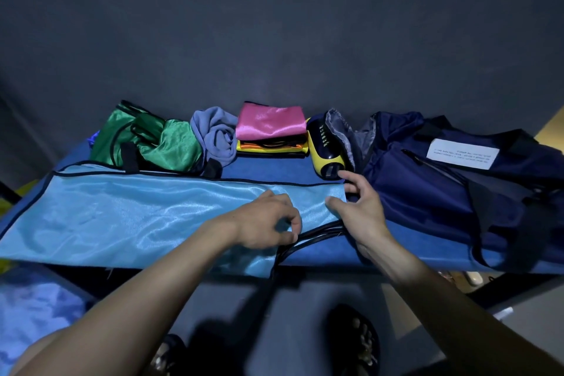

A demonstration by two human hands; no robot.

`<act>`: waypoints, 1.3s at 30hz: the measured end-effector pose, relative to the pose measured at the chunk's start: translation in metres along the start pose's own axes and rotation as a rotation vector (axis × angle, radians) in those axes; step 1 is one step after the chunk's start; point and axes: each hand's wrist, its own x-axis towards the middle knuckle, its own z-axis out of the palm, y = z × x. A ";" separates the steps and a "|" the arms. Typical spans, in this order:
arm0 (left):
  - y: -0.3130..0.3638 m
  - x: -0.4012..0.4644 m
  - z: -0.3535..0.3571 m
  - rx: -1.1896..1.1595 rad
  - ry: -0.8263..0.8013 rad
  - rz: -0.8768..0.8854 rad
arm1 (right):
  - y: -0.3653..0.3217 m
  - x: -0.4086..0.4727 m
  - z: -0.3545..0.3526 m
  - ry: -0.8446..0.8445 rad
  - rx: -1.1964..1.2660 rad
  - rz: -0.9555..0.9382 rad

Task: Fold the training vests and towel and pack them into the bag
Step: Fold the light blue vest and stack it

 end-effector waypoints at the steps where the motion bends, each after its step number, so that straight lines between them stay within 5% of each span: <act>1: 0.000 0.001 0.000 0.005 -0.003 -0.004 | 0.000 0.001 0.001 0.033 -0.006 0.012; 7: -0.001 0.006 -0.003 0.005 -0.002 -0.017 | -0.007 0.002 0.013 0.077 -0.074 -0.218; 14: 0.012 0.022 -0.017 -0.122 0.455 -0.110 | -0.020 -0.009 0.018 0.006 -0.124 -0.380; 20: 0.014 0.037 -0.034 -0.373 0.311 0.072 | -0.023 -0.011 0.019 -0.023 -0.159 -0.455; 28: 0.022 0.031 -0.039 -0.323 0.409 0.228 | -0.022 -0.012 0.018 -0.078 0.007 -0.374; 39: 0.029 0.024 -0.030 -0.350 0.386 0.180 | -0.027 -0.011 0.009 -0.040 0.172 -0.182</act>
